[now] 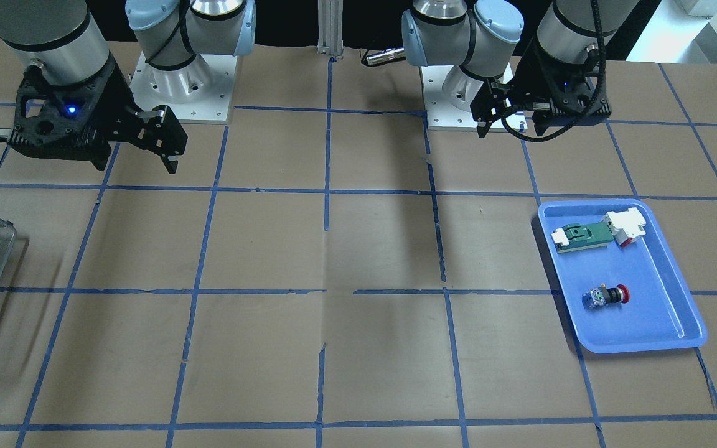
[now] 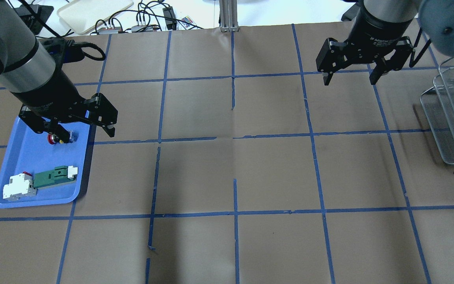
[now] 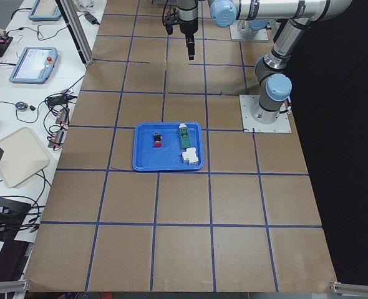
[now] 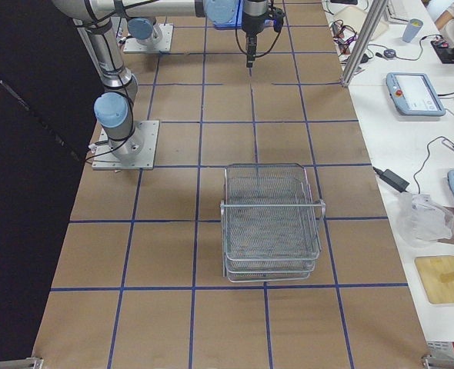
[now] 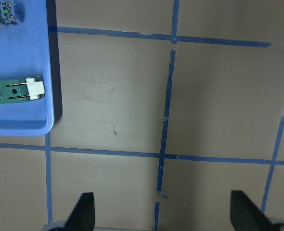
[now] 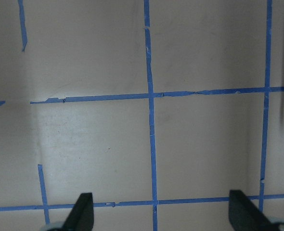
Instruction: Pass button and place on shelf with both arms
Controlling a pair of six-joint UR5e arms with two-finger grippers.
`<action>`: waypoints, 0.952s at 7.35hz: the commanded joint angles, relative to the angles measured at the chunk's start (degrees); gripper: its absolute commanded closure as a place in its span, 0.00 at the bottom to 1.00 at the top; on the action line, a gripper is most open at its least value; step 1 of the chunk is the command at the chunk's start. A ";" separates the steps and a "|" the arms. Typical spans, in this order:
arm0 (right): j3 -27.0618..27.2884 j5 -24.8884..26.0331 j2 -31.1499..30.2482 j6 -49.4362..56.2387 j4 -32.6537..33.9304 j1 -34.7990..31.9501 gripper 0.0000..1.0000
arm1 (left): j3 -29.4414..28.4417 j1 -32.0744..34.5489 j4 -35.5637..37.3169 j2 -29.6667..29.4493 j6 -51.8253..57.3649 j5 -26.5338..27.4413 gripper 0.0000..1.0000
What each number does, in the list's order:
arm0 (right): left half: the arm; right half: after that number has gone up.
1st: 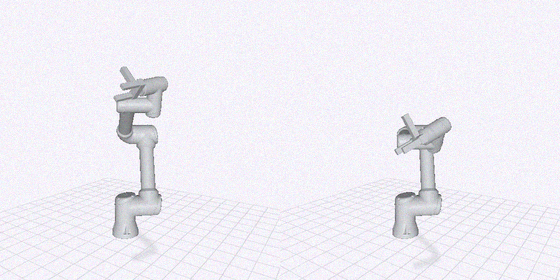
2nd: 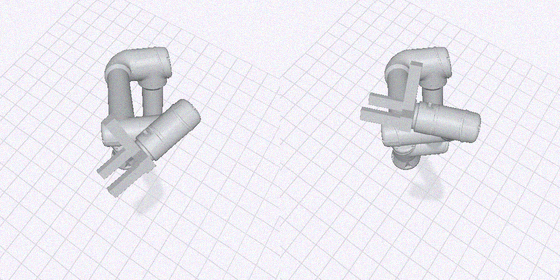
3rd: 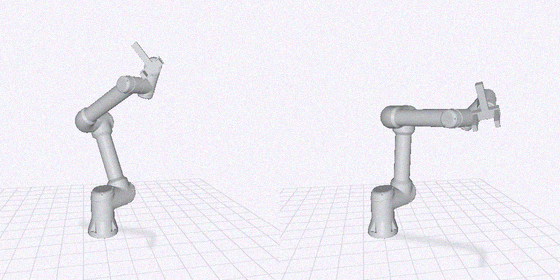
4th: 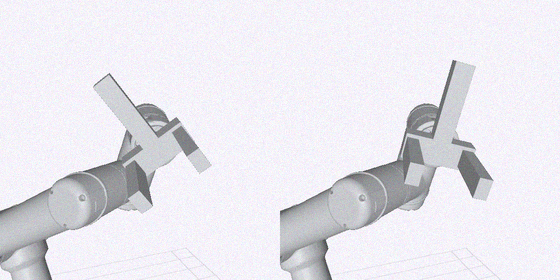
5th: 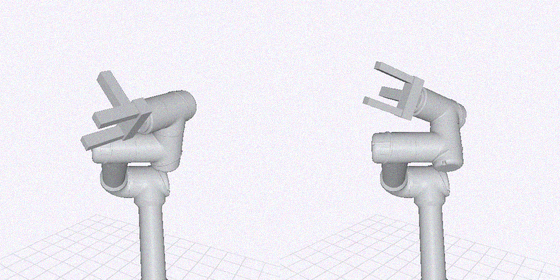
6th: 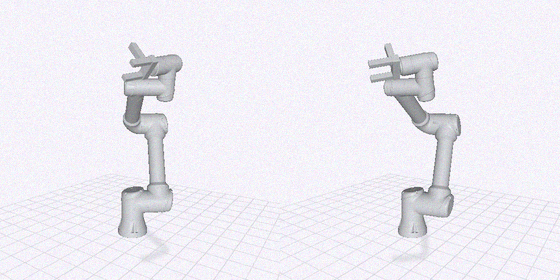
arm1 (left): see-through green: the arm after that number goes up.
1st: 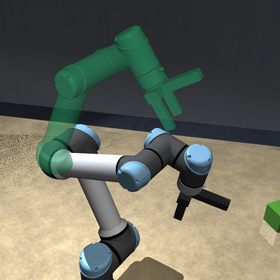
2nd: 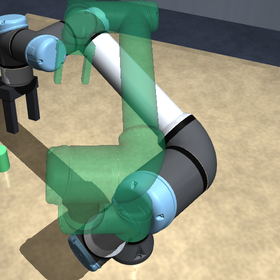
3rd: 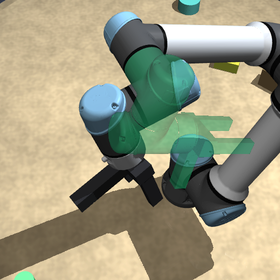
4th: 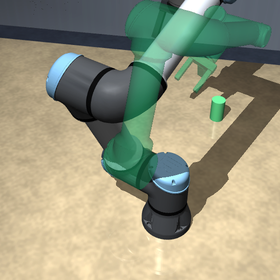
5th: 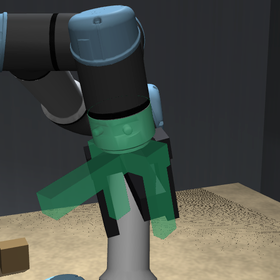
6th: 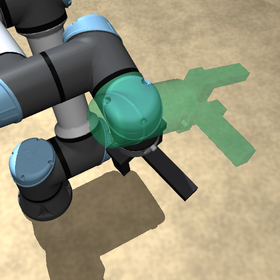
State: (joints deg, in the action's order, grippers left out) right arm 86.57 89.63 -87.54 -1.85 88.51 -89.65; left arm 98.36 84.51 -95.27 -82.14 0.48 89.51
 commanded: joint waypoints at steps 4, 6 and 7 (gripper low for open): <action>0.00 0.02 0.00 0.00 0.00 0.01 0.00 | 0.86 -4.59 2.89 -1.87 -2.22 -0.21 0.00; 0.00 -0.51 -0.17 -0.09 0.00 0.01 0.00 | 1.74 -14.50 8.92 -2.23 -4.44 -0.39 0.00; 0.00 -0.25 -0.17 -0.09 0.00 0.01 0.00 | 1.74 -18.12 11.57 -3.37 -6.79 -0.30 0.00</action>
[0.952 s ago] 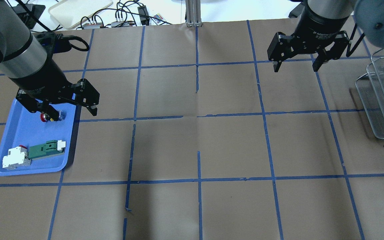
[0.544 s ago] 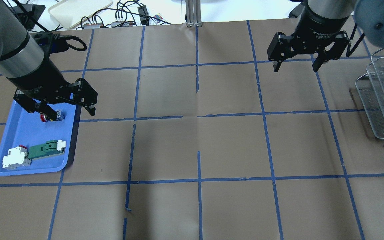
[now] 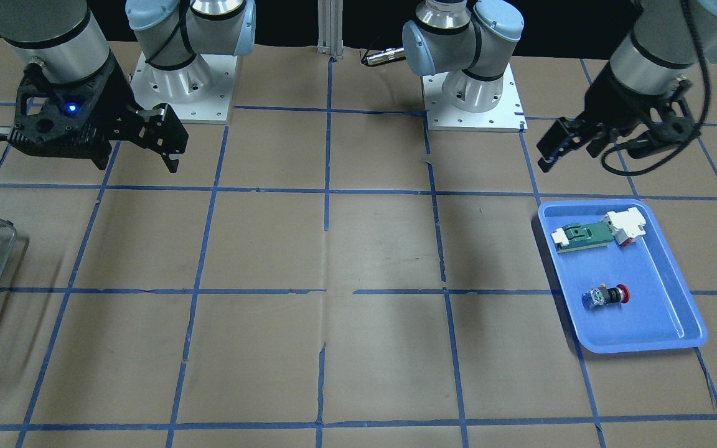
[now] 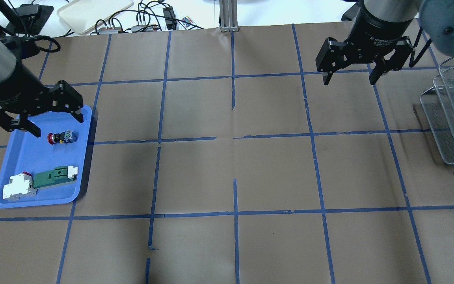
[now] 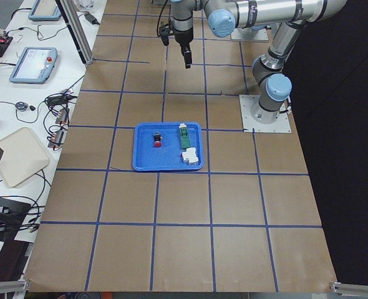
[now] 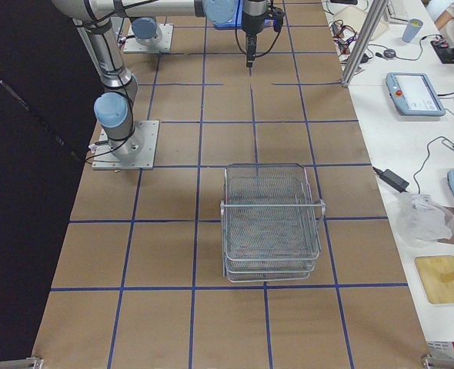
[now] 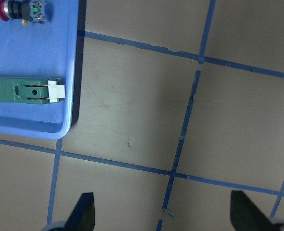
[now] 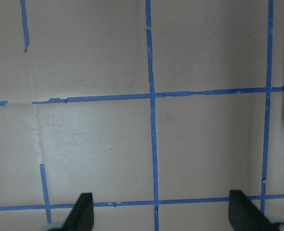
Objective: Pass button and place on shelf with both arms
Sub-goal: 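Move the left gripper over the red push button in the tray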
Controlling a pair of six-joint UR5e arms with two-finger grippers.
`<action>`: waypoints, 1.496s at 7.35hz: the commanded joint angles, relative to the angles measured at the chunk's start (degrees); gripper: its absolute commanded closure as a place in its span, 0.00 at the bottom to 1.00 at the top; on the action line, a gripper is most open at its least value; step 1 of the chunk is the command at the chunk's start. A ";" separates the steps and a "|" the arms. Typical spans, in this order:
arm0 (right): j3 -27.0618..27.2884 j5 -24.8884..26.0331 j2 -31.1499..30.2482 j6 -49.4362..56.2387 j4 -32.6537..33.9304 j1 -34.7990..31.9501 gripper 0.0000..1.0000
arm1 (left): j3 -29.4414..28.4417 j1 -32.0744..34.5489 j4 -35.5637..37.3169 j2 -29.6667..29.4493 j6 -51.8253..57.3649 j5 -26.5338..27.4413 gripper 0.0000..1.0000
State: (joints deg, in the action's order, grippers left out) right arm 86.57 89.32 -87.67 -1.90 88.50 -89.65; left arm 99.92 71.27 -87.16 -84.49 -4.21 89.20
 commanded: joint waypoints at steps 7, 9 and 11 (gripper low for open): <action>0.00 -0.11 -0.13 -0.03 0.00 0.00 0.00 | -1.92 -21.76 11.67 -15.32 -35.13 -7.57 0.00; 0.00 -0.11 -0.13 -0.03 0.00 -0.09 0.00 | -3.93 -24.77 11.67 -21.21 -38.39 -13.85 0.00; 0.00 -0.03 -0.05 0.06 0.00 -0.09 0.00 | -5.00 -26.69 11.67 -26.40 -39.82 -18.52 0.00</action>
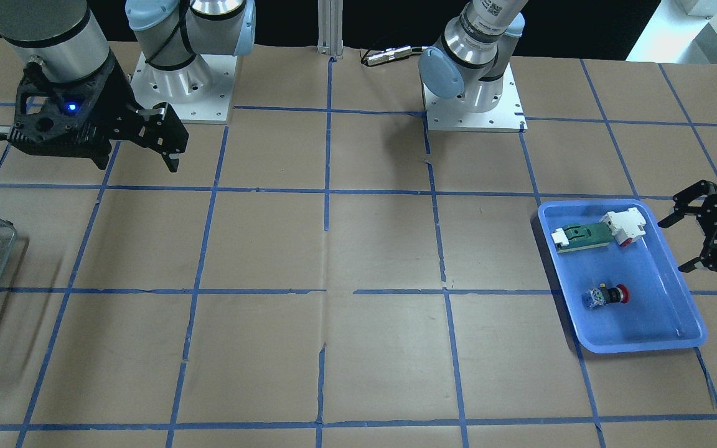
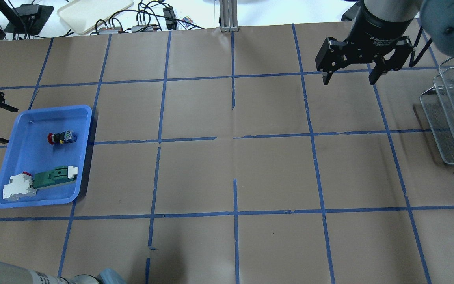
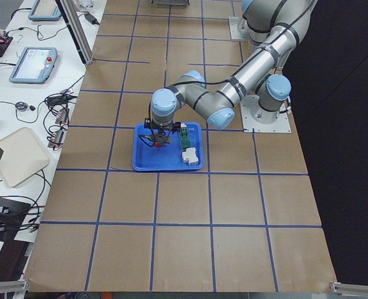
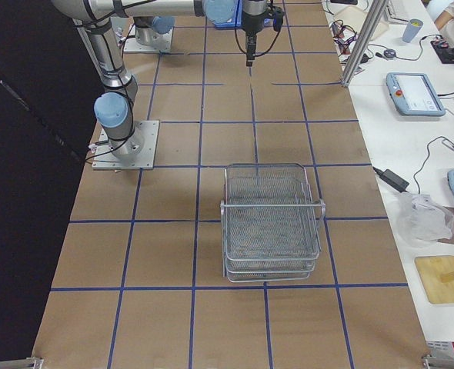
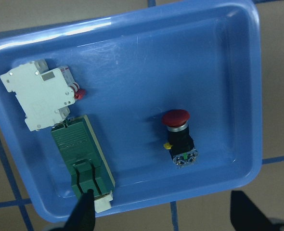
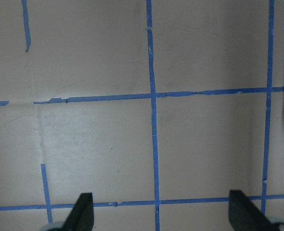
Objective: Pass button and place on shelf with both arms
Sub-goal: 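Move the left gripper over the red push button in the tray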
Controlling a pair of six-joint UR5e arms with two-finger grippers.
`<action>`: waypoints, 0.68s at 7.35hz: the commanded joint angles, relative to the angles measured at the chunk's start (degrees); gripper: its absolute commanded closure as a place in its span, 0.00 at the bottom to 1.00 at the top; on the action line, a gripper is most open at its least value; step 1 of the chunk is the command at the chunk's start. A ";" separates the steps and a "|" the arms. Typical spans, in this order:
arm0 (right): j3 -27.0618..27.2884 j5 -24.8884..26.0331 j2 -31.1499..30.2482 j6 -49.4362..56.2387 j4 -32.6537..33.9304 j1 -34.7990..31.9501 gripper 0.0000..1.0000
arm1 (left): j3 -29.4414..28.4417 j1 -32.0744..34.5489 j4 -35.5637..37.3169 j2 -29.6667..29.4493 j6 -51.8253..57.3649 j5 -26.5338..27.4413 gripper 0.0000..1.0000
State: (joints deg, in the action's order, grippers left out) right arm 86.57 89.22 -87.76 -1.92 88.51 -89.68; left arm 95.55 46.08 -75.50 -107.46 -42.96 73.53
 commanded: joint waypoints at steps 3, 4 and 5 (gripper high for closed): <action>0.00 -0.10 0.04 0.07 0.00 0.03 0.00 | -0.89 -2.31 0.00 -8.98 -1.77 -7.17 0.00; 0.09 -0.10 0.04 0.07 0.00 0.03 0.00 | -0.98 -2.31 0.09 -10.13 -2.91 -7.17 0.00; 0.09 -0.10 0.04 0.07 0.00 0.03 0.00 | -0.98 -2.31 0.09 -11.09 -3.18 -7.17 0.00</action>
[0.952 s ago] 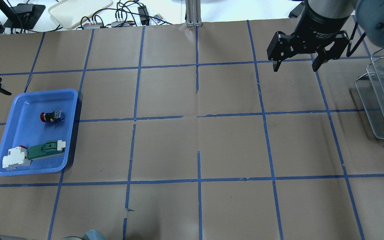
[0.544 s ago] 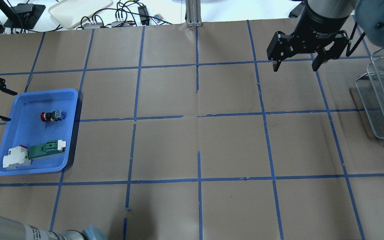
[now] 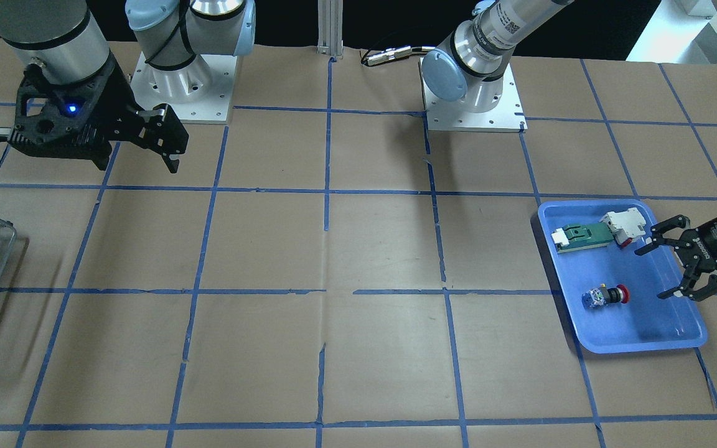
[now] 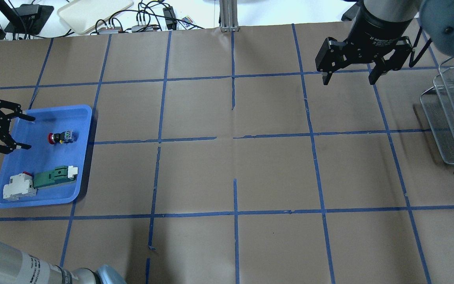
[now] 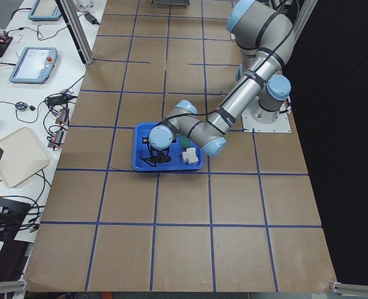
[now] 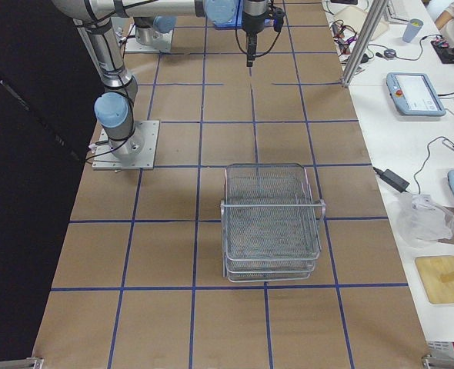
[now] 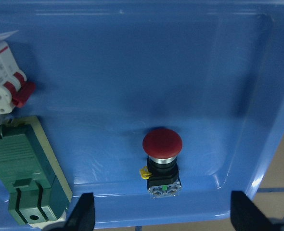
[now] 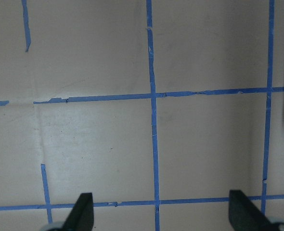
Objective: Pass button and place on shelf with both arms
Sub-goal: 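Move the left gripper over the red push button in the tray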
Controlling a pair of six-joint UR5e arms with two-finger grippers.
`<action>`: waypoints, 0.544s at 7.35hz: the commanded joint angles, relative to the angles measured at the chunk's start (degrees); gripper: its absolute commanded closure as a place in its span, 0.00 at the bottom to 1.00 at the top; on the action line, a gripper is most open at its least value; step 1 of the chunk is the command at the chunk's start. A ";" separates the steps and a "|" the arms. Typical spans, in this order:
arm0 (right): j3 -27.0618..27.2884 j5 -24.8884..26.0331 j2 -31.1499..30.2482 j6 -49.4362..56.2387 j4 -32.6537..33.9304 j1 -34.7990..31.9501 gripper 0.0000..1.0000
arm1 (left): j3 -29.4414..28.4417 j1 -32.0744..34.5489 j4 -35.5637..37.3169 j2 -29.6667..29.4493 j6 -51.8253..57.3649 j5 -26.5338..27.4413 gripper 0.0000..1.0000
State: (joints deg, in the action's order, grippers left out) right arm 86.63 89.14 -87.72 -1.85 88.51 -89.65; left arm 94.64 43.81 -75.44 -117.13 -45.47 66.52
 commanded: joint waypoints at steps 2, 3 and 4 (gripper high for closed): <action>0.03 -0.10 0.00 -0.09 0.00 -0.09 0.00 | -0.42 -0.04 5.18 -3.54 -0.41 -0.25 0.00; -0.05 -0.02 0.00 0.61 0.09 0.00 0.00 | -0.42 0.05 5.57 -4.33 -0.23 -0.25 0.00; 0.03 -0.10 0.00 0.09 0.00 -0.09 0.00 | -0.42 0.14 5.57 -5.03 -0.23 -0.34 0.00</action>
State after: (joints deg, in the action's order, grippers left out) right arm 86.63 89.07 -87.71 -1.60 88.54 -89.68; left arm 94.26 43.85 -70.53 -121.18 -45.79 66.27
